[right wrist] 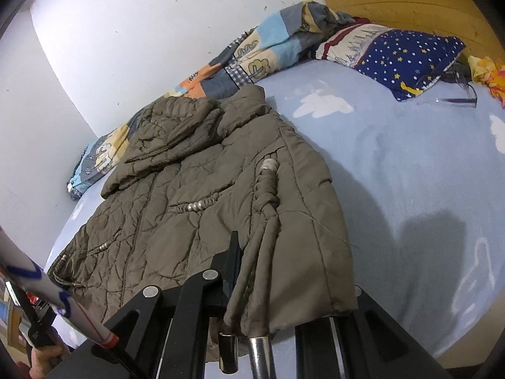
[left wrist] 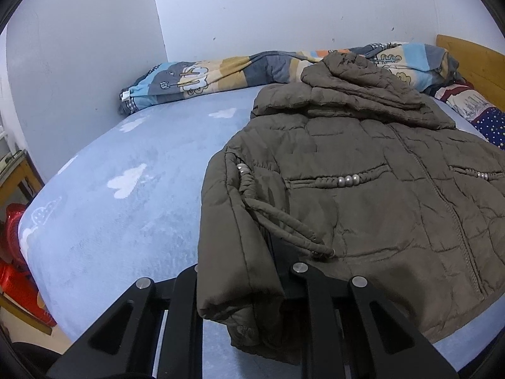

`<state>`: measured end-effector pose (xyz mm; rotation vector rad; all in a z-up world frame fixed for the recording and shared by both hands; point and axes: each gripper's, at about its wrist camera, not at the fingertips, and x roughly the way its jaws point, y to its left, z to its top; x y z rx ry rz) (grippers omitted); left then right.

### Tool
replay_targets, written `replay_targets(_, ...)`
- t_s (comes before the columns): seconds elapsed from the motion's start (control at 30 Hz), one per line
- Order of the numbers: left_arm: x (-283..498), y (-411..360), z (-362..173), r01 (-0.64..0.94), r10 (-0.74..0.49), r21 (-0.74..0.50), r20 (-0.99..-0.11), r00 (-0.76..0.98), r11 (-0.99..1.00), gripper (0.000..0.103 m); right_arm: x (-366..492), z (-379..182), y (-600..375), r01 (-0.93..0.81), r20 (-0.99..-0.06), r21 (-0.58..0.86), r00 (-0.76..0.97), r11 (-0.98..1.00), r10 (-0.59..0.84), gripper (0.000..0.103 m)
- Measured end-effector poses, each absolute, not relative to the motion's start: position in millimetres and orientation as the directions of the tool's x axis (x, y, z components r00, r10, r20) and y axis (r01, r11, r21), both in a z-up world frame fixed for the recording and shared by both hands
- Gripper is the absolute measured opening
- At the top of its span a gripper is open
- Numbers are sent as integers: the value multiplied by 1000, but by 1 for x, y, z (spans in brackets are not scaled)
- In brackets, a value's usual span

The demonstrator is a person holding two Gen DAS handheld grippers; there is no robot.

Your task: Fold large clothes

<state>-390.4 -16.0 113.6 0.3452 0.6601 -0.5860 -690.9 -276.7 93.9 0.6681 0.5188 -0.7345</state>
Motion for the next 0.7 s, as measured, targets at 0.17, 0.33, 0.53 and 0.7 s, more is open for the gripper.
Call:
replay_targets(0.17, -388, -16, 112, 610, -394, 116, -666, 633, 784, 18, -691, 90, -281, 749, -648, 370, 632, 549, -426, 12)
replay_targets(0.33, -388, -17, 111, 610, -394, 116, -666, 633, 784, 18, -691, 87, -283, 750, -653, 377, 632, 544, -418, 12)
replay_targets(0.53, -388, -16, 111, 609, -394, 114, -666, 634, 785, 17, -690, 87, -283, 749, -653, 365, 630, 554, -421, 12)
replay_targets(0.7, -388, -16, 110, 610, -395, 116, -664, 634, 784, 18, -689, 87, -283, 747, -652, 367, 631, 554, -420, 12)
